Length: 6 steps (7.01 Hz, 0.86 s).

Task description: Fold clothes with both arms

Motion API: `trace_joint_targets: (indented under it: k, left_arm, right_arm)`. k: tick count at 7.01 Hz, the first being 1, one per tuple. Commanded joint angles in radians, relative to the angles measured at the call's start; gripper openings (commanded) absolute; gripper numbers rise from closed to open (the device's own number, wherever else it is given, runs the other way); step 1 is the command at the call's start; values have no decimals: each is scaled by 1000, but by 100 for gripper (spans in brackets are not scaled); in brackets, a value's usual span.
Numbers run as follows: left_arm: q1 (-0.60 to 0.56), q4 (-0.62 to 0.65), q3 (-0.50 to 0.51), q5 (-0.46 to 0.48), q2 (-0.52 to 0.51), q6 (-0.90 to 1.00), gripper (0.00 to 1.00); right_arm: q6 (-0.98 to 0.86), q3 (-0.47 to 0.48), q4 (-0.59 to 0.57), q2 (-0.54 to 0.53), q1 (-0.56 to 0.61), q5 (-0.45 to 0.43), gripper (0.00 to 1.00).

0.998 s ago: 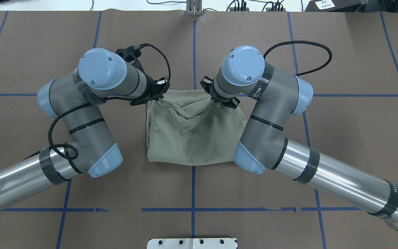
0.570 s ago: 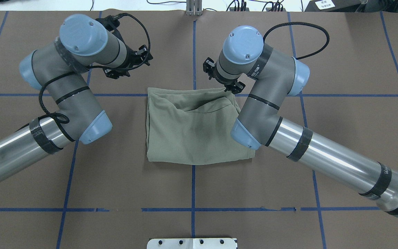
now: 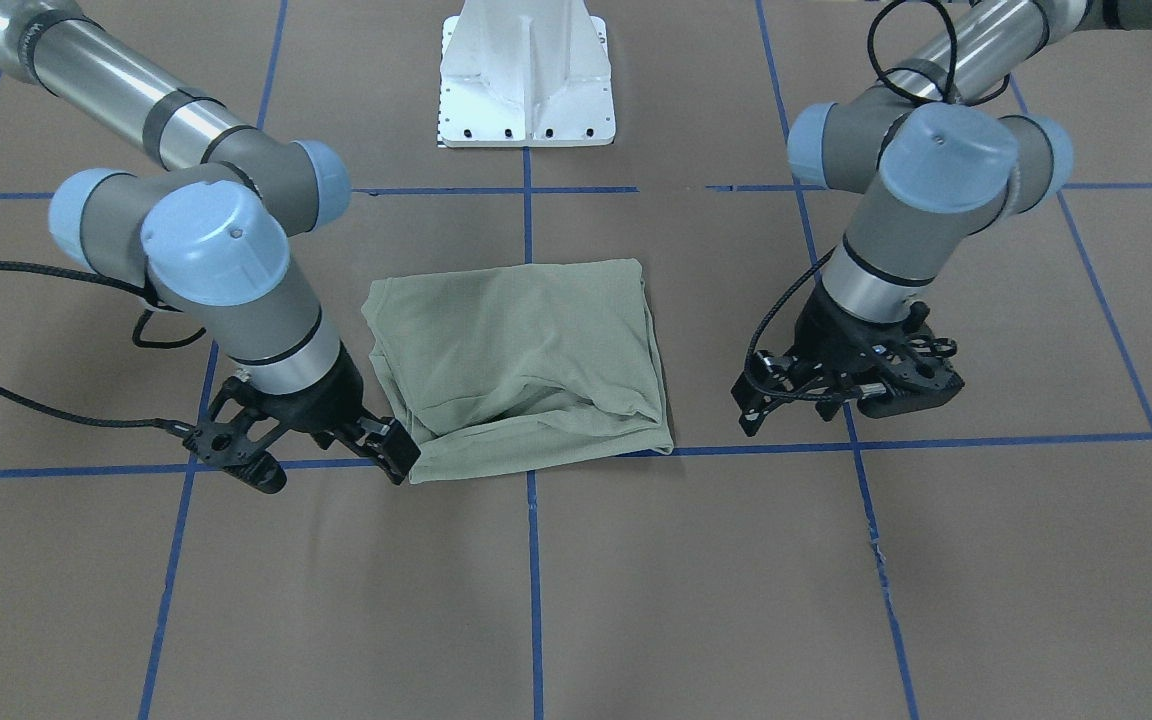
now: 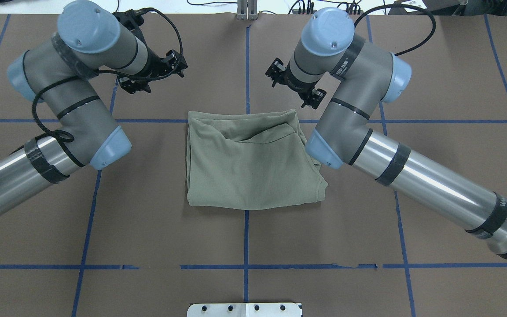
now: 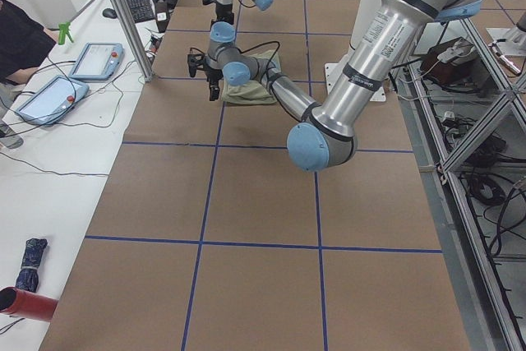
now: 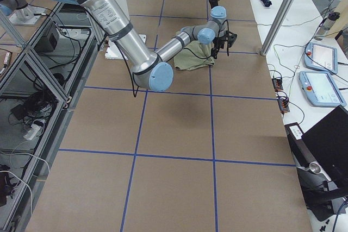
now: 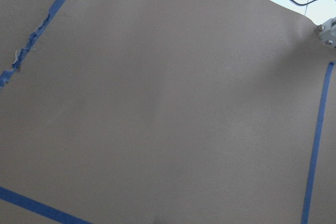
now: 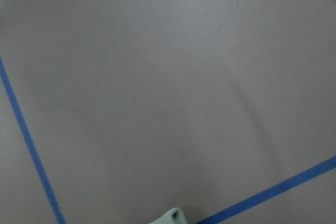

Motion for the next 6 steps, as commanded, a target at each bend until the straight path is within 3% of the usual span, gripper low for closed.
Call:
trace_joint_targets:
  k: [1,4,5,6]
  left_arm:
    - [-107,7,-139,-23,190,266,100]
    - [-388,100,-179,-107,380,854,100]
    - [-480,200,-172,-107,386,1068,100]
    - [-558,267,-171,-110,389,1191,100]
  right_arm:
    - [-279,124,-2,-190,111,65,100]
    - [-877,143,-44,-432,384,229,100]
    - [-1105,135,-101,-485,475,269,100]
    - [-1344,140,-230,-511,545,270,100]
